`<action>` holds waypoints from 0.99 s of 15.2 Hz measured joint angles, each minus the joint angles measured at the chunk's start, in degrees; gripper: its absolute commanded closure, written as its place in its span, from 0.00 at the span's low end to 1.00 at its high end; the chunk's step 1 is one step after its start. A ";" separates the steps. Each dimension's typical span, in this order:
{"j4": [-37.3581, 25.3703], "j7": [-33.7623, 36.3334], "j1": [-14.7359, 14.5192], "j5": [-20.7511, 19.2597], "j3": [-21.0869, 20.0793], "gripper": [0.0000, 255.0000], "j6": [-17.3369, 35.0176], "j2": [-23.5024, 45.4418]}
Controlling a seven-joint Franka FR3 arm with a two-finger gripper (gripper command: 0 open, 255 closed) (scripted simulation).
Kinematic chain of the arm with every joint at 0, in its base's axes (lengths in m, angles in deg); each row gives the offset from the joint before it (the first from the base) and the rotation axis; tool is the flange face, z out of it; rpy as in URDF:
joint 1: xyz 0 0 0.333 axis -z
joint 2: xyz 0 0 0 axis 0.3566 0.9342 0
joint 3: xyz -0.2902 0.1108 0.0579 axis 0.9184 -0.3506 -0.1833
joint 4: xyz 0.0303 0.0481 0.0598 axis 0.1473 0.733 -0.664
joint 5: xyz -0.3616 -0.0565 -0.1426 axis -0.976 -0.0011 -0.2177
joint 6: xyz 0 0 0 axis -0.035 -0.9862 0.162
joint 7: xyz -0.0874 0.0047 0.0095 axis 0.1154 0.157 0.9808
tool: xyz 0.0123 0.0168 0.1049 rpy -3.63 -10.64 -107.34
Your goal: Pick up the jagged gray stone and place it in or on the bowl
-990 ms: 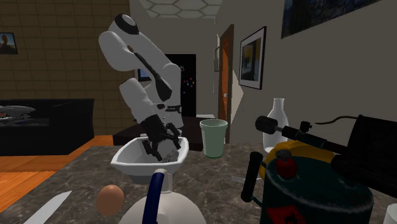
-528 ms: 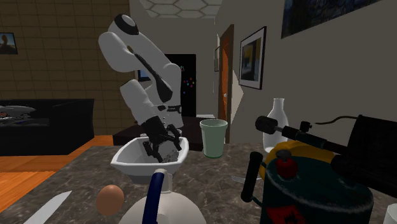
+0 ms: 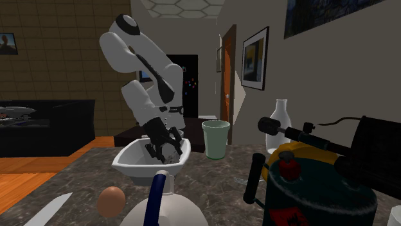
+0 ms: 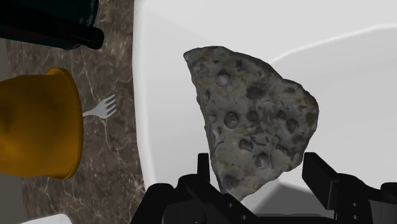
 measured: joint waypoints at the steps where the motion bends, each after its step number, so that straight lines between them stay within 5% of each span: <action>1: 0.00 0.00 0.01 0.00 0.00 1.00 0.00 0.00; 6: 0.58 0.52 2.11 0.17 -2.36 1.00 -1.24 0.76; 15: 2.79 3.10 12.61 1.38 -14.64 1.00 -7.48 3.28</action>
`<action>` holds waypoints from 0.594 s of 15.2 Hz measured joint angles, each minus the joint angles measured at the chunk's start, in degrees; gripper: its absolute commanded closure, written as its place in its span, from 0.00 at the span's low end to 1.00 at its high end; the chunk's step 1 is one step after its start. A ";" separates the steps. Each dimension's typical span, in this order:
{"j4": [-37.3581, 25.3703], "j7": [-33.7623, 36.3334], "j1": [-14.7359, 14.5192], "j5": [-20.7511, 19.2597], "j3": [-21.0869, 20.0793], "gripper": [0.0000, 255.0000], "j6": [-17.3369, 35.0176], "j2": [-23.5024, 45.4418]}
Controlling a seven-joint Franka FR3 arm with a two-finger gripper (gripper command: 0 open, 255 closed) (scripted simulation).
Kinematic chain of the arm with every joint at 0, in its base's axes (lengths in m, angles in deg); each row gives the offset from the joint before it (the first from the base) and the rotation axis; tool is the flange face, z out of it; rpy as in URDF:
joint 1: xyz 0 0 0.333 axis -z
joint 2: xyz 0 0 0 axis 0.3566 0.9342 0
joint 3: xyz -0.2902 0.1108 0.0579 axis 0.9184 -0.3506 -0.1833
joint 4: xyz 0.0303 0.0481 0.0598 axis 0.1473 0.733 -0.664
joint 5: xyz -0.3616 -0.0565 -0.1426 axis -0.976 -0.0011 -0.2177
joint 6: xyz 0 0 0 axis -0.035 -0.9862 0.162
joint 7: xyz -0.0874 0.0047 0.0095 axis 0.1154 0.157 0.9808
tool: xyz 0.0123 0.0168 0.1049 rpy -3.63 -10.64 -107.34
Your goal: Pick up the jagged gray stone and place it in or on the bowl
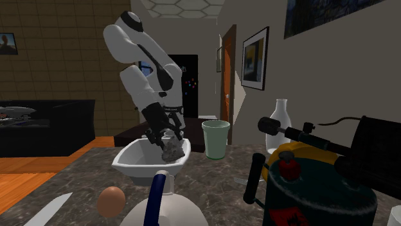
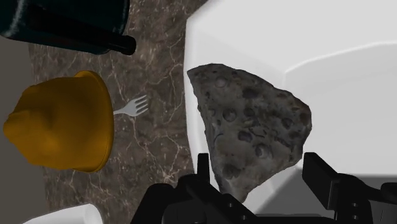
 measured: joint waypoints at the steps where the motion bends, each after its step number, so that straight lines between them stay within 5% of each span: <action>1: 0.21 0.18 1.42 0.11 -1.47 1.00 -0.83 0.09; 9: 1.00 2.37 11.13 1.40 -13.07 1.00 -7.30 0.12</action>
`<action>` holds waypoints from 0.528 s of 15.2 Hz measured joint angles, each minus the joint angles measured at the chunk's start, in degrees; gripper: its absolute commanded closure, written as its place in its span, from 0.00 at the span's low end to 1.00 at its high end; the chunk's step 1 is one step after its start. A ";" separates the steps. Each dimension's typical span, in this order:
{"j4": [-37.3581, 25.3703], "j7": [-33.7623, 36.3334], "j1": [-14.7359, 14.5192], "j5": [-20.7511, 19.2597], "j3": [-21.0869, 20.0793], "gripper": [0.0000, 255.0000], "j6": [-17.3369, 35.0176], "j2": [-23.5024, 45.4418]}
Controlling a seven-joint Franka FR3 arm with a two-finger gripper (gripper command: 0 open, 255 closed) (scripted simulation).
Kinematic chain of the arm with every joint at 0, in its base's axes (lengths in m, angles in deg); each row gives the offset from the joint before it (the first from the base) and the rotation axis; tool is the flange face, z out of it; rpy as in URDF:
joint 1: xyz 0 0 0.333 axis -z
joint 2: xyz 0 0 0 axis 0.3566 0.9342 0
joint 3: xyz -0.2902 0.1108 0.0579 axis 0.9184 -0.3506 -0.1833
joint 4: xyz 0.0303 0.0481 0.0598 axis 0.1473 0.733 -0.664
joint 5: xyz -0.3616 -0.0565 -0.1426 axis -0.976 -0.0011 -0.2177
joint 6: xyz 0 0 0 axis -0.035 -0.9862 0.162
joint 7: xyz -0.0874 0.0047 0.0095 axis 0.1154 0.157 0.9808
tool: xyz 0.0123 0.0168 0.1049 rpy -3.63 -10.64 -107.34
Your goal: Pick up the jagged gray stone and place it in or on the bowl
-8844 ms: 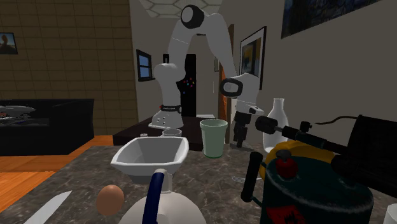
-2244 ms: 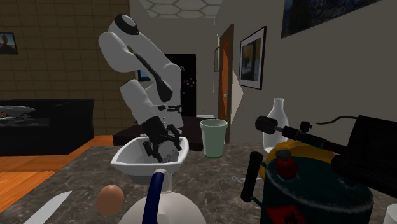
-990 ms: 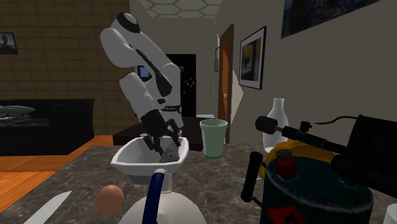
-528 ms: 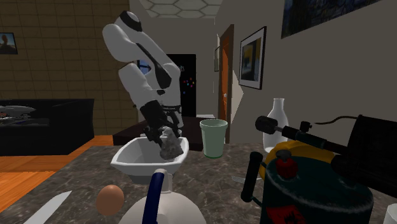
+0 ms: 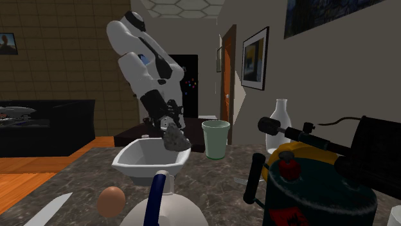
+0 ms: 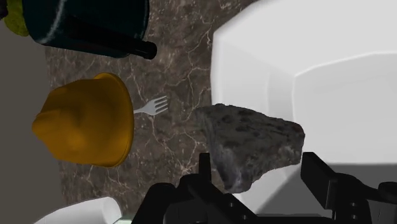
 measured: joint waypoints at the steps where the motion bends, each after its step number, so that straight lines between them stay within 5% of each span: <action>1: 0.10 0.46 1.00 0.21 -1.49 1.00 -0.69 -0.01; 8: -0.28 2.50 8.14 1.26 -10.68 1.00 -6.73 -1.48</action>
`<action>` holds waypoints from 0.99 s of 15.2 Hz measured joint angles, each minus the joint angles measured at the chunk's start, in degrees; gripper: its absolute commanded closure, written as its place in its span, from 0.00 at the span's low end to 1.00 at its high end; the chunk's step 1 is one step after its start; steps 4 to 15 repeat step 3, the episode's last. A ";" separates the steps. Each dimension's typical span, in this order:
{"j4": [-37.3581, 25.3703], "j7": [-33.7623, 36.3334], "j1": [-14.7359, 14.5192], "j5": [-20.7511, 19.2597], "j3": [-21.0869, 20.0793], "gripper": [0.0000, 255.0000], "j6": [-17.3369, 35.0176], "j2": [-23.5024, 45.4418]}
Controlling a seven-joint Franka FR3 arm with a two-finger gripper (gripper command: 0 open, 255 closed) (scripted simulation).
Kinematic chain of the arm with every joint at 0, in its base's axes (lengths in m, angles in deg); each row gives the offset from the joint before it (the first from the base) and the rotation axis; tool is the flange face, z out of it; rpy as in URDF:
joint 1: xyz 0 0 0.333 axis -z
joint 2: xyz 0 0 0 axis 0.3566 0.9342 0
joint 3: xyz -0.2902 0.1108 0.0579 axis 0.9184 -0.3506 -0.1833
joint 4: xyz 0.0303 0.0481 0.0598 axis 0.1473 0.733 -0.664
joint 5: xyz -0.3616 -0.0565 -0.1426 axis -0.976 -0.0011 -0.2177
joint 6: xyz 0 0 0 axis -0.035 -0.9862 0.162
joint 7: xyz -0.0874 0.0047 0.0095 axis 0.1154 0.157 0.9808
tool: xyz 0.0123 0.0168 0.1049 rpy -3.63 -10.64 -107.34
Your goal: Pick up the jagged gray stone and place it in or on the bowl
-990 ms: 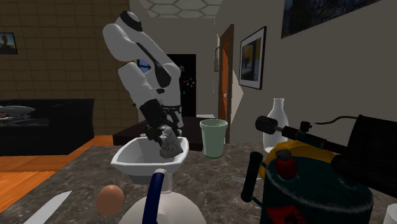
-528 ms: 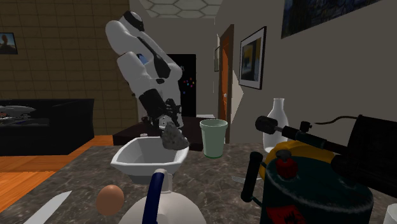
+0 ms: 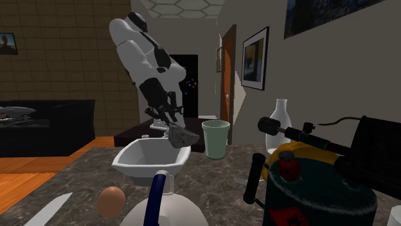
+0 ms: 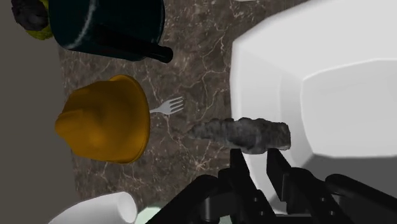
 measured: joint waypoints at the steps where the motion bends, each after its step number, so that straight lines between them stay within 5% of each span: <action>1: 0.05 0.31 0.83 0.11 -1.11 1.00 -0.66 -0.20; 3: -0.06 0.27 3.10 0.13 -3.04 1.00 -2.63 -1.10; 15: -0.06 0.27 3.10 0.13 -3.04 1.00 -2.63 -1.10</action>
